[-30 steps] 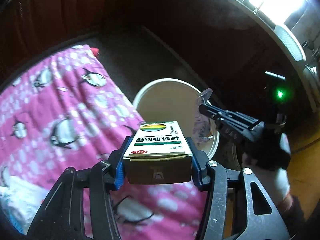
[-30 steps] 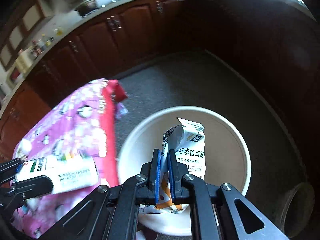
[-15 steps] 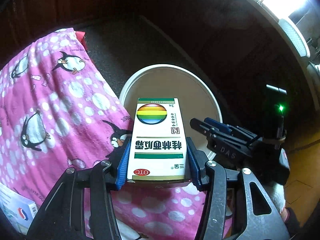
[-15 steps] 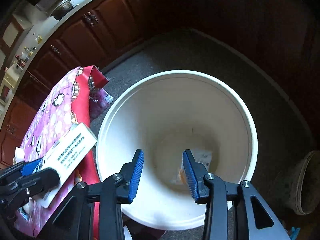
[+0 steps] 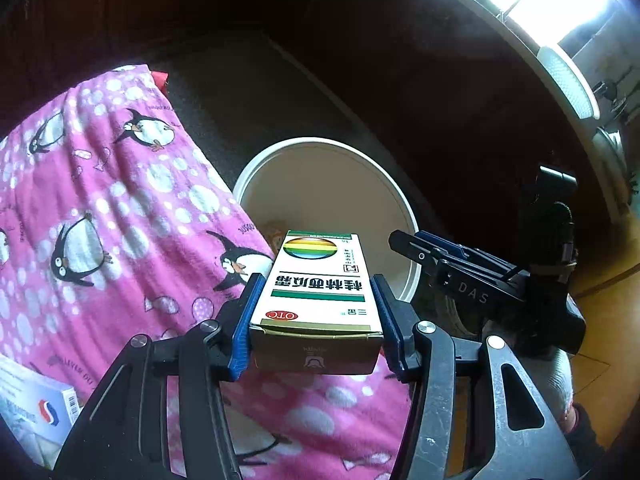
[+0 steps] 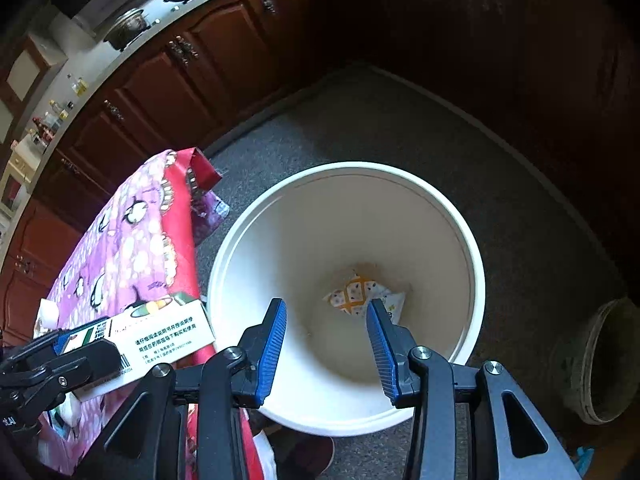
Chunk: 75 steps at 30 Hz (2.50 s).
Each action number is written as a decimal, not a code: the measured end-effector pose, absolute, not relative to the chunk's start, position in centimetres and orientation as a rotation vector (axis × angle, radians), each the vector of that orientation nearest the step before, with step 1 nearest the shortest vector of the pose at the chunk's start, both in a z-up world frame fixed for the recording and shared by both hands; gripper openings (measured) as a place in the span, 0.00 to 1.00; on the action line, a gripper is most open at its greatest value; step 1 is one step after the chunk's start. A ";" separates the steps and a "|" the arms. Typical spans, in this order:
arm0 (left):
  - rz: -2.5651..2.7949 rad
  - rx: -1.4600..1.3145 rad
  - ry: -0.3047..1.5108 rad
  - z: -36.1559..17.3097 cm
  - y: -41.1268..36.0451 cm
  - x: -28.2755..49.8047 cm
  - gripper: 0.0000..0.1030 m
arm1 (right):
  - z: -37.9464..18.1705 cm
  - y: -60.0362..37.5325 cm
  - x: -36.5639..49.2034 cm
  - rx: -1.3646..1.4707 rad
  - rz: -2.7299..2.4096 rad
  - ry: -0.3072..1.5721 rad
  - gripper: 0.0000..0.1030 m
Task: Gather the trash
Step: 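Carry both items to the white bucket and open both tools to drop them, then return both tools to the table and grasp tissue with left, sponge with right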
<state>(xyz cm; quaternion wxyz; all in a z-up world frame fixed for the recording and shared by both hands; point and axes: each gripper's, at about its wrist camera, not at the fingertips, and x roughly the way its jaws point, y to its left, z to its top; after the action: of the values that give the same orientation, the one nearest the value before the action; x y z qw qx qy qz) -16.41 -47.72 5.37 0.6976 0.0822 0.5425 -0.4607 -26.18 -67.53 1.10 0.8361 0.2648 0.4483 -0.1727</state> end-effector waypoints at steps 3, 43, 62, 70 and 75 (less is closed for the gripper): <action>-1.042 0.181 1.212 5.2 -47.7 -16.6 0.50 | 1.6 -66.8 -26.3 0.557 -0.353 0.943 0.41; -0.635 0.147 0.858 16.1 -24.6 -17.9 0.60 | 11.5 -48.0 -21.9 0.315 -0.055 0.814 0.62; -0.327 0.014 0.927 13.2 -4.0 -12.1 0.60 | 11.7 -37.9 -15.1 0.246 0.140 0.887 0.64; -0.274 -0.017 0.956 10.3 0.8 -8.3 0.60 | 9.9 -32.6 -8.1 0.238 0.245 0.966 0.64; -0.283 -0.029 0.995 8.6 2.0 -6.0 0.60 | 7.9 -28.9 -3.1 0.217 0.299 1.027 0.63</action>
<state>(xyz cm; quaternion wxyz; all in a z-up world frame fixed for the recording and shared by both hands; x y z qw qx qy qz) -6.05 2.00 8.57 0.8691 -0.0137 0.4756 -0.1353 -3.14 -28.86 7.91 0.8548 0.1031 0.4883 0.1420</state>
